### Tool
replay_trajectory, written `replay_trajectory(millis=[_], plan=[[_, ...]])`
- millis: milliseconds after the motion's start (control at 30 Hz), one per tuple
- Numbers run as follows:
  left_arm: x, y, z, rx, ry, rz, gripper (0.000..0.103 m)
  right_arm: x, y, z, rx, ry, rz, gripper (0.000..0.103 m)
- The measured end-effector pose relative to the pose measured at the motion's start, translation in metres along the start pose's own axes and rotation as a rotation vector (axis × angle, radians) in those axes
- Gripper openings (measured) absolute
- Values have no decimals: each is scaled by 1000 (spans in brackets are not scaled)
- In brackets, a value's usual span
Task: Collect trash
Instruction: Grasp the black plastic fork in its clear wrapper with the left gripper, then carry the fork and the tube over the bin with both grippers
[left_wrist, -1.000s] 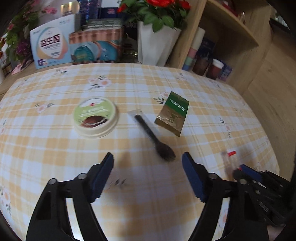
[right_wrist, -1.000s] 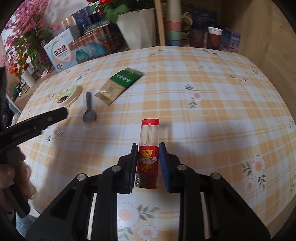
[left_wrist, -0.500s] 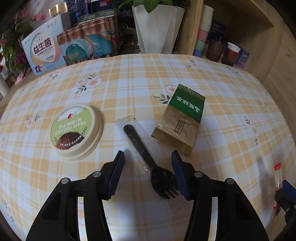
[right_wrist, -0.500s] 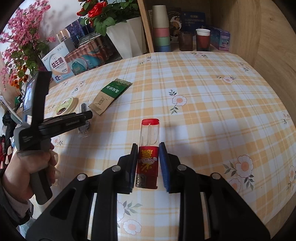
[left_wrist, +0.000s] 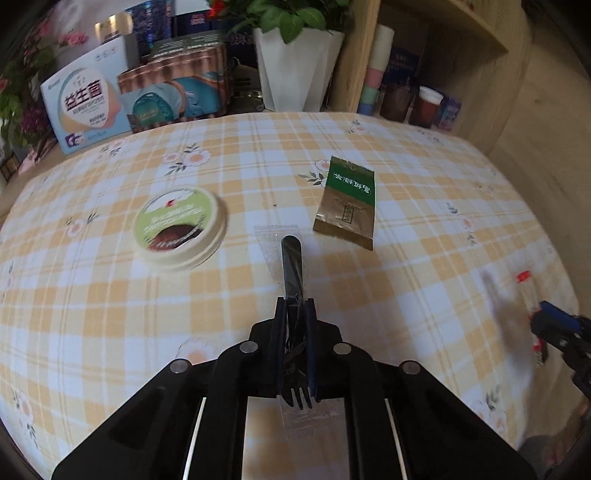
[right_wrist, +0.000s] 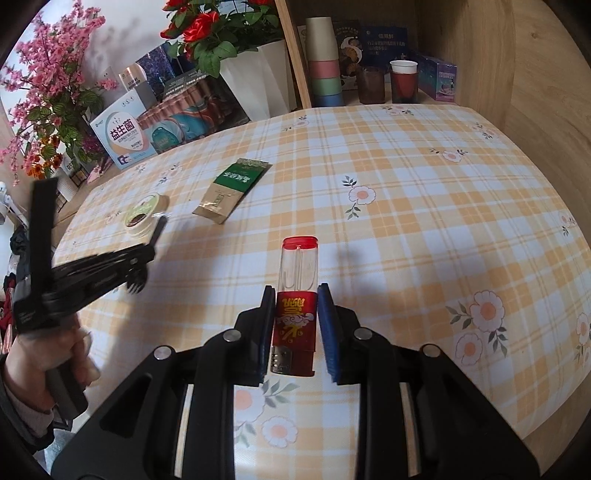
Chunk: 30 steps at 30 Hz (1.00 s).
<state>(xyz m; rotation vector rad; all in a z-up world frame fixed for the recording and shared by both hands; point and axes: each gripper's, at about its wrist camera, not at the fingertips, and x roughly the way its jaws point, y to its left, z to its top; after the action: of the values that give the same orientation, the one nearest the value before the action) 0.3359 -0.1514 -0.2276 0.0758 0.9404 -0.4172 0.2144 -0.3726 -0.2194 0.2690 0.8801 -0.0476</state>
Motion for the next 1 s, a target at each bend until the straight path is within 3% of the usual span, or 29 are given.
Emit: replay_trajectory(millis=[400, 1000], plan=[[-109, 23, -36, -40, -118, -63, 9, -40, 41, -16, -57, -27, 52, 26], [-213, 9, -113, -32, -186, -111, 9, -110, 83, -53, -139, -59, 92, 26]])
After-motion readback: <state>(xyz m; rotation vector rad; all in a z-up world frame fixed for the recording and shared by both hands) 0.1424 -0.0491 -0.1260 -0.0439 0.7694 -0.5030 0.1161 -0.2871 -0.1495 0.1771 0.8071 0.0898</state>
